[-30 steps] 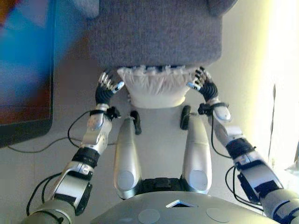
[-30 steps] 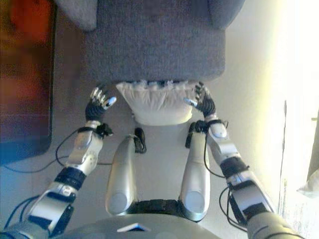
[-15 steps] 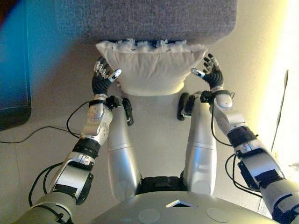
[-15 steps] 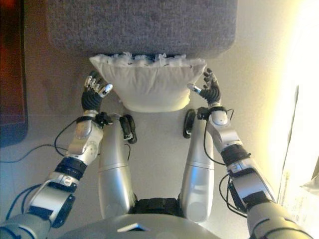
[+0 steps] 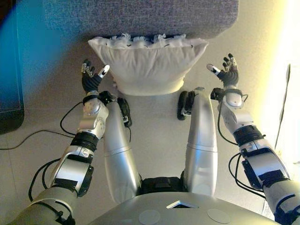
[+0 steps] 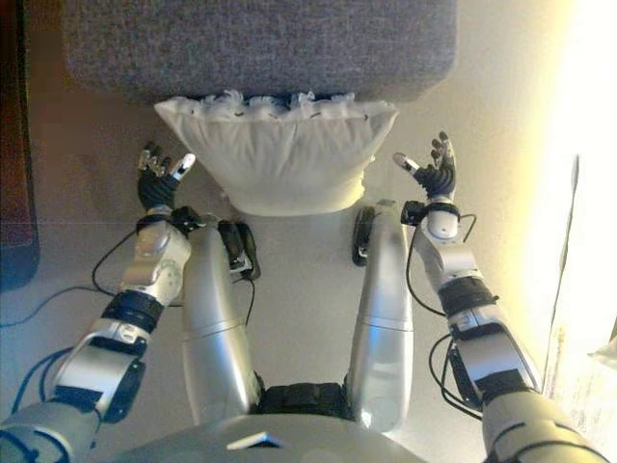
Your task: Pick up the cushion and take it to the sofa
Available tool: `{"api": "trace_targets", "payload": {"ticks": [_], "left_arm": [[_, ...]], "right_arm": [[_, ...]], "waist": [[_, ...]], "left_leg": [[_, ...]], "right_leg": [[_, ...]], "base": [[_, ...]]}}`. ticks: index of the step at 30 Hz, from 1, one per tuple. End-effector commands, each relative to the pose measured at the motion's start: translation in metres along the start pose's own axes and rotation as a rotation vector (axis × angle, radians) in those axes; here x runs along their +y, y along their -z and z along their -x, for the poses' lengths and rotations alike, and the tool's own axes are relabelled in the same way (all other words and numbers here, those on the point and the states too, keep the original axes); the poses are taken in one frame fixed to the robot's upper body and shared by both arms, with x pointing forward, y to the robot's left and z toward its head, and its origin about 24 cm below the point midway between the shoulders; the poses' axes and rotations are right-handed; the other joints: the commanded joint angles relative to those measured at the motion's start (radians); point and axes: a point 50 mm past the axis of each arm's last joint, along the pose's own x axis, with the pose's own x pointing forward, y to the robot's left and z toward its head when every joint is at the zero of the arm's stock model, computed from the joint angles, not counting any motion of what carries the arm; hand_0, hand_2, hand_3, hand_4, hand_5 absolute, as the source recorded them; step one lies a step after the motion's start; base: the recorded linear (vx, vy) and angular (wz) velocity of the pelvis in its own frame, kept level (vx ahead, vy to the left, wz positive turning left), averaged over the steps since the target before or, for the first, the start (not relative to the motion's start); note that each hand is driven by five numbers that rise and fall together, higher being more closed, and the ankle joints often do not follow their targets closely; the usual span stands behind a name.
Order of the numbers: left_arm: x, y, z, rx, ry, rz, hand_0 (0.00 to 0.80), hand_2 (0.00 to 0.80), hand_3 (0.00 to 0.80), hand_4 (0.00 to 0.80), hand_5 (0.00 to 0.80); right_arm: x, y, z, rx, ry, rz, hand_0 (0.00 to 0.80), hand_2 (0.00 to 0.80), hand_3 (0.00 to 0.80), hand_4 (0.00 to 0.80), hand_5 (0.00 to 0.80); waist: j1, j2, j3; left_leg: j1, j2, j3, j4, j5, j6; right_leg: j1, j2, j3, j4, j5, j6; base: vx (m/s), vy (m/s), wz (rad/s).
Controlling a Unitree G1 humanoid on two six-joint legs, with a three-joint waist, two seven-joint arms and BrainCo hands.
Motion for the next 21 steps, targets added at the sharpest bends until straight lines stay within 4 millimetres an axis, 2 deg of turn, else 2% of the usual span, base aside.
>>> {"api": "trace_targets", "payload": {"ticks": [1, 7, 11, 16, 21], "left_arm": [[0.002, -0.017, -0.01, -0.071, 0.02, 0.02, 0.0, 0.0, 0.0, 0.0, 0.0], [-0.003, -0.037, -0.024, -0.083, 0.08, 0.029, 0.0, 0.0, 0.0, 0.0, 0.0], [0.003, -0.046, -0.035, -0.048, 0.044, 0.034, 0.0, 0.0, 0.0, 0.0, 0.0], [0.007, -0.047, -0.044, 0.023, 0.009, 0.032, 0.0, 0.0, 0.0, 0.0, 0.0], [0.019, -0.047, -0.052, 0.091, -0.012, 0.006, 0.0, 0.0, 0.0, 0.0, 0.0]], "right_arm": [[0.01, -0.018, -0.006, -0.044, -0.163, -0.058, 0.0, 0.0, 0.0, 0.0, 0.0], [0.021, -0.035, -0.02, -0.051, -0.286, -0.031, 0.0, 0.0, 0.0, 0.0, 0.0], [0.025, -0.053, -0.031, -0.057, -0.313, -0.004, 0.0, 0.0, 0.0, 0.0, 0.0], [0.034, -0.066, -0.037, -0.067, -0.344, 0.017, 0.0, 0.0, 0.0, 0.0, 0.0], [0.038, -0.082, -0.043, -0.075, -0.34, 0.03, 0.0, 0.0, 0.0, 0.0, 0.0]], "waist": [[-0.008, 0.012, -0.01], [0.004, 0.022, 0.006], [0.009, 0.026, 0.007], [0.008, 0.028, 0.007], [0.005, 0.029, 0.007]], "left_leg": [[-0.016, -0.003, 0.109, -0.003, 0.004, 0.104], [-0.047, 0.003, 0.11, 0.014, 0.005, 0.097], [-0.068, 0.006, 0.108, 0.022, 0.004, 0.095], [-0.09, 0.008, 0.104, 0.032, 0.005, 0.092], [-0.101, 0.014, 0.105, 0.032, 0.011, 0.089]], "right_leg": [[0.046, -0.02, 0.003, -0.02, 0.026, -0.01], [0.013, -0.04, 0.009, 0.002, 0.024, -0.008], [-0.011, -0.049, 0.011, 0.009, 0.021, -0.012], [-0.032, -0.054, 0.016, 0.015, 0.021, -0.015], [-0.045, -0.059, 0.02, 0.012, 0.026, -0.019]], "base": [[-0.034, -0.013, -0.01], [-0.039, -0.008, 0.04], [-0.027, 0.012, 0.04], [0.0, 0.0, 0.0], [0.0, 0.0, 0.0]]}}
